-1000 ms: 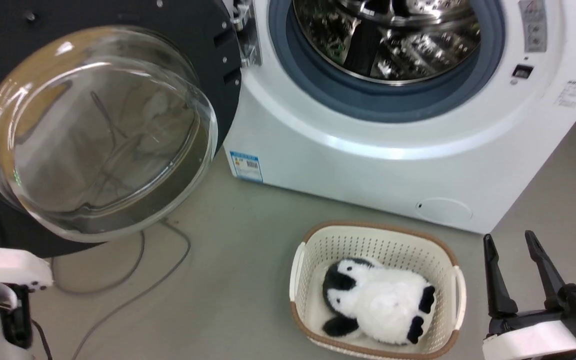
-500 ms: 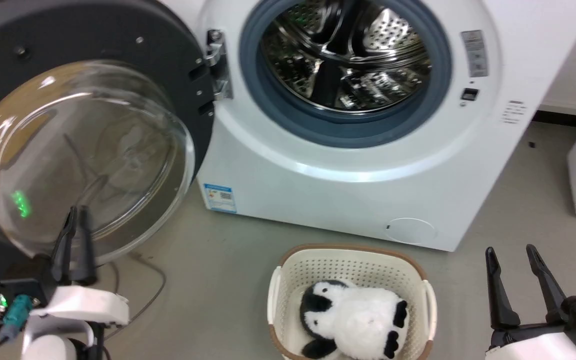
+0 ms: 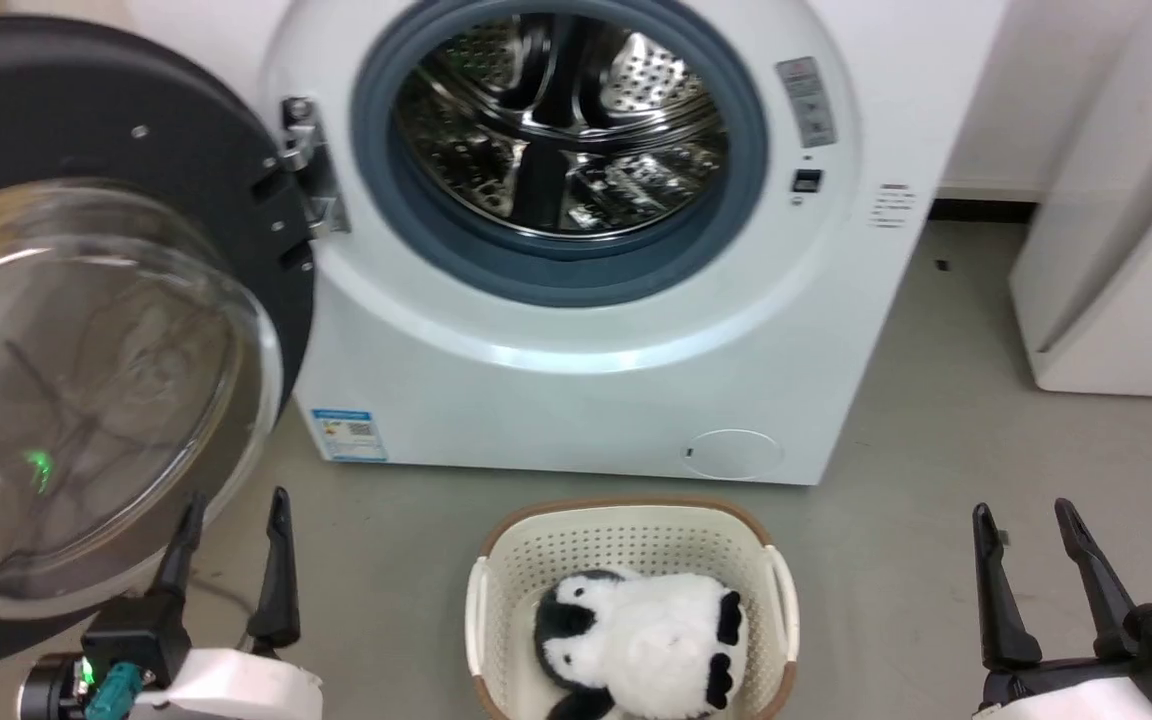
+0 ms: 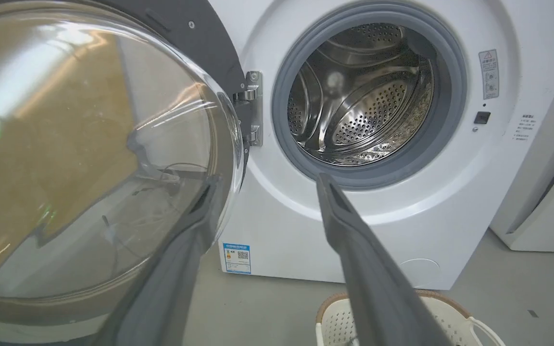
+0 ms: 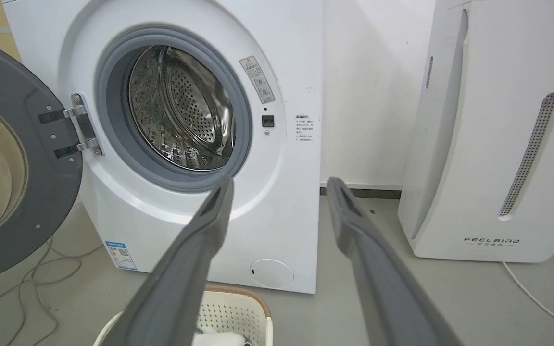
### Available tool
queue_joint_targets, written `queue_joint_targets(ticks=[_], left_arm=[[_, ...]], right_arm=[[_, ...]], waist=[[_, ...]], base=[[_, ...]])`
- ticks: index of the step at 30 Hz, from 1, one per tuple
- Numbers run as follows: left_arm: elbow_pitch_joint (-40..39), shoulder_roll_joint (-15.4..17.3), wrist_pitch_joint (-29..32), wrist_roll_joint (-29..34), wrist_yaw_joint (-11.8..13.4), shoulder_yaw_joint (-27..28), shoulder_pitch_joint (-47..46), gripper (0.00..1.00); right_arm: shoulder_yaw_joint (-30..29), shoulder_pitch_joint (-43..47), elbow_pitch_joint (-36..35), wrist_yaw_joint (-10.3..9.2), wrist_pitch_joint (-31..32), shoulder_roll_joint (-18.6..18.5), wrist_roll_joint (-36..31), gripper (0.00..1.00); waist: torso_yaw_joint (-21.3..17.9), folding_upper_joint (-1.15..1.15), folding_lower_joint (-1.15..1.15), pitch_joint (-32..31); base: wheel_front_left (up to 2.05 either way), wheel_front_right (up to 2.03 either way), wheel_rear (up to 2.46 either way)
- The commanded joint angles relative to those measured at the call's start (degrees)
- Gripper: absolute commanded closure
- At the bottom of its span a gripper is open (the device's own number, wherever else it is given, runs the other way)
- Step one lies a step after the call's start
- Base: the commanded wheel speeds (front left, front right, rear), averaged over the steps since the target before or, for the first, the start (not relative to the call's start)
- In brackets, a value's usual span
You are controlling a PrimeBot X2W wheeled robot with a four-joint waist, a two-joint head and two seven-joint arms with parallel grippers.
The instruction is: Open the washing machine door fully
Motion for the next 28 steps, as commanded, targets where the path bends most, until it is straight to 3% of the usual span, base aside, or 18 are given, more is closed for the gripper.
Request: queue_joint_targets(ticks=[1, 8, 9, 28], left_arm=[[-0.02, -0.3, -0.25, -0.02, 0.36, -0.16, 1.13, 0.0], [0.69, -0.65, -0.25, 0.18, 0.59, -1.08, 2.23, 0.0], [0.65, -0.67, 0.0, -0.03, 0.49, -1.09, 1.6, 1.0], [-0.3, -0.77, 1.7, 0.45, 1.11, -1.98, 1.65, 1.0]], right_arm=[[0.01, 1.08, -0.46, 0.05, -0.26, 0.08, -0.02, 0.0], [0.24, 1.92, -0.81, 0.05, -0.26, 0.08, 0.14, 0.0], [0.23, 1.31, -0.54, 0.0, 0.0, 0.0, 0.01, 1.0], [0.78, 0.77, -0.64, 0.0, 1.63, 0.0, -0.6, 1.0]], waist=[[-1.21, 0.0, 0.0, -0.25], [-2.82, 0.0, 0.0, -0.78], [-2.82, 0.0, 0.0, -0.75], [-3.14, 0.0, 0.0, -0.74]], base=[[0.0, 0.0, 0.0], [0.0, 0.0, 0.0], [0.0, 0.0, 0.0], [0.0, 0.0, 0.0]])
